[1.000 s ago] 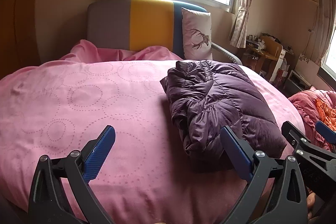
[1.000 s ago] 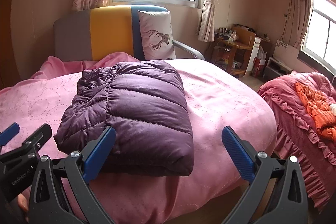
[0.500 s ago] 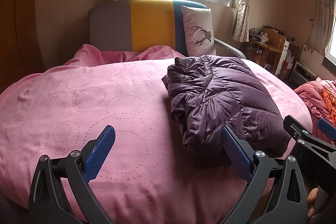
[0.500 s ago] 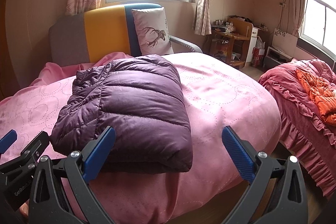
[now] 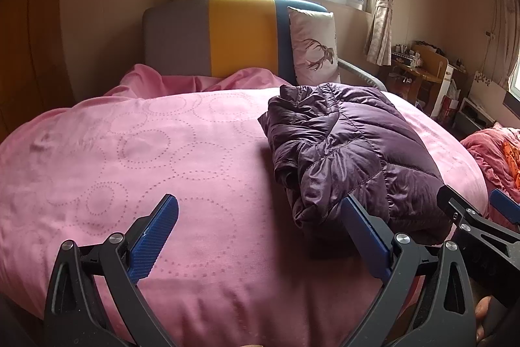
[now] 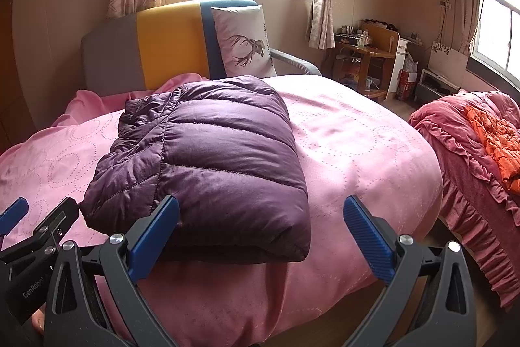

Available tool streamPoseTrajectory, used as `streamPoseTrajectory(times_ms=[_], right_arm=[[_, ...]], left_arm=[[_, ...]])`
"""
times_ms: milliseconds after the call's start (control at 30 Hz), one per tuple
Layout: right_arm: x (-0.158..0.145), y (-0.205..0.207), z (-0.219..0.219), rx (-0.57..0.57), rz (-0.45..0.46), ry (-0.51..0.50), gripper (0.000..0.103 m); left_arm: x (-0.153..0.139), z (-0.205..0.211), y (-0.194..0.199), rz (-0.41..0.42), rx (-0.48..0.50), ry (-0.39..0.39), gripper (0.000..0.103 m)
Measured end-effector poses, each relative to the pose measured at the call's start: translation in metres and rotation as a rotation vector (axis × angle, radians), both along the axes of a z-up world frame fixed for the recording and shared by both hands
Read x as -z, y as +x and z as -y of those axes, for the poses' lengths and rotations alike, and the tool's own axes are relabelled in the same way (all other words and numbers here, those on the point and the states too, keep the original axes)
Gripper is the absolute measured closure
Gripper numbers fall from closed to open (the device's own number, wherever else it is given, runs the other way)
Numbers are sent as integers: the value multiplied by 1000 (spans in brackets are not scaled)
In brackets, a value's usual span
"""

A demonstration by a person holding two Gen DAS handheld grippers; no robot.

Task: Fold large clothes

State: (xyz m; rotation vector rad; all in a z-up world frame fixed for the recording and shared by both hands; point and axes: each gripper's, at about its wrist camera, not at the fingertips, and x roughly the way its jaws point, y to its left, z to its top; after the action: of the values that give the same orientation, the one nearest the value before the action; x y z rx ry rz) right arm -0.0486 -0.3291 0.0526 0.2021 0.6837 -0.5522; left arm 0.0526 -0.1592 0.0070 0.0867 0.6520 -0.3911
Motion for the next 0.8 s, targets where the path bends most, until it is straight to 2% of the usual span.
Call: streamPoseTrajectory(times_ms=[800], right_arm=[[-1,1,-6,-27,-3,5,2]], left_arm=[[-2,-5,-3,14,-6,5,4]])
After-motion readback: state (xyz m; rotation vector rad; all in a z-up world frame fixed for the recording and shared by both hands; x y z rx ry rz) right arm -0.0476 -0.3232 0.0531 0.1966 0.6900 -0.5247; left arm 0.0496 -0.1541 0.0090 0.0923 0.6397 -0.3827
